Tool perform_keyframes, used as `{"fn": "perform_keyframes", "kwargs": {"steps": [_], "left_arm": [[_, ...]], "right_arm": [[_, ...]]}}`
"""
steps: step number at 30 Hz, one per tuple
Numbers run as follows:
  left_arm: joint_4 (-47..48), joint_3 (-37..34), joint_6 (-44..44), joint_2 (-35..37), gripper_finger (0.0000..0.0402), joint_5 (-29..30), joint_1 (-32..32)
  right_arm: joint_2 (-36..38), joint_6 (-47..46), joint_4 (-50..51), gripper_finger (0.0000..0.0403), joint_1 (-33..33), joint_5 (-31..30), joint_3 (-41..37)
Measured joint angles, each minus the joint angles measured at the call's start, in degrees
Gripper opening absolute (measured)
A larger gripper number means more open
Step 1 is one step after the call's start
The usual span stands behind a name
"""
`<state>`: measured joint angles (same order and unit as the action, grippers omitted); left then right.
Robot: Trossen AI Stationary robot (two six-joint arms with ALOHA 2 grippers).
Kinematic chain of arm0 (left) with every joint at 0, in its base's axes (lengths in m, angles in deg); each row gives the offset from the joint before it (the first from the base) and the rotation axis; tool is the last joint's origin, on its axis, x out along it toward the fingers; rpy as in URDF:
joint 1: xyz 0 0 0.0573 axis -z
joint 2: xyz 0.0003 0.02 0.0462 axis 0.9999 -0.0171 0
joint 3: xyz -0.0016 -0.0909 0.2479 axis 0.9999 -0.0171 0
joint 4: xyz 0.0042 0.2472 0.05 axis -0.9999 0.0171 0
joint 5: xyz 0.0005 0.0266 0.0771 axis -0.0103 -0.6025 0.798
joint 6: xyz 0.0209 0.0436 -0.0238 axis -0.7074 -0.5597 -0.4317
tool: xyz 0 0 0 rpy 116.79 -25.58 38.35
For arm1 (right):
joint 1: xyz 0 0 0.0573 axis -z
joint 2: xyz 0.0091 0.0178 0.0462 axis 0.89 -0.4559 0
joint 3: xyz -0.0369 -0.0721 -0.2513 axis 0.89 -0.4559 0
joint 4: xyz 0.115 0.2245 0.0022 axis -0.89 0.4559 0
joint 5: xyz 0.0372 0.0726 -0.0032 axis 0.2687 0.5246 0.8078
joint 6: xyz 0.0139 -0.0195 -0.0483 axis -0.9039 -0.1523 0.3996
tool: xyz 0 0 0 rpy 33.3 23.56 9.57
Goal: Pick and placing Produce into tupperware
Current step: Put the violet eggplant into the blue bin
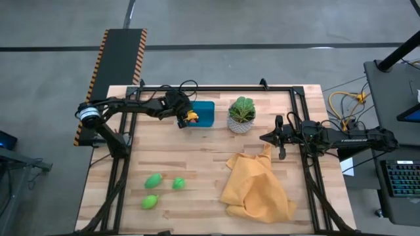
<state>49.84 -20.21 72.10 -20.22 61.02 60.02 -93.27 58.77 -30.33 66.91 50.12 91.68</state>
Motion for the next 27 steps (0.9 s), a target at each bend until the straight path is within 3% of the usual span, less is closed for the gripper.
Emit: {"fn": "perform_keyframes", "kwargs": {"steps": [16,27], "left_arm": [[0.0,0.0,1.1,0.7,0.0158,-1.1,0.2],[0.7,0.0,0.1,12.0,0.0158,-8.9,2.1]], "right_arm": [[0.0,0.0,0.0,0.0009,0.0,0.0,0.0],[0.0,0.0,0.0,0.0009,0.0,0.0,0.0]]}}
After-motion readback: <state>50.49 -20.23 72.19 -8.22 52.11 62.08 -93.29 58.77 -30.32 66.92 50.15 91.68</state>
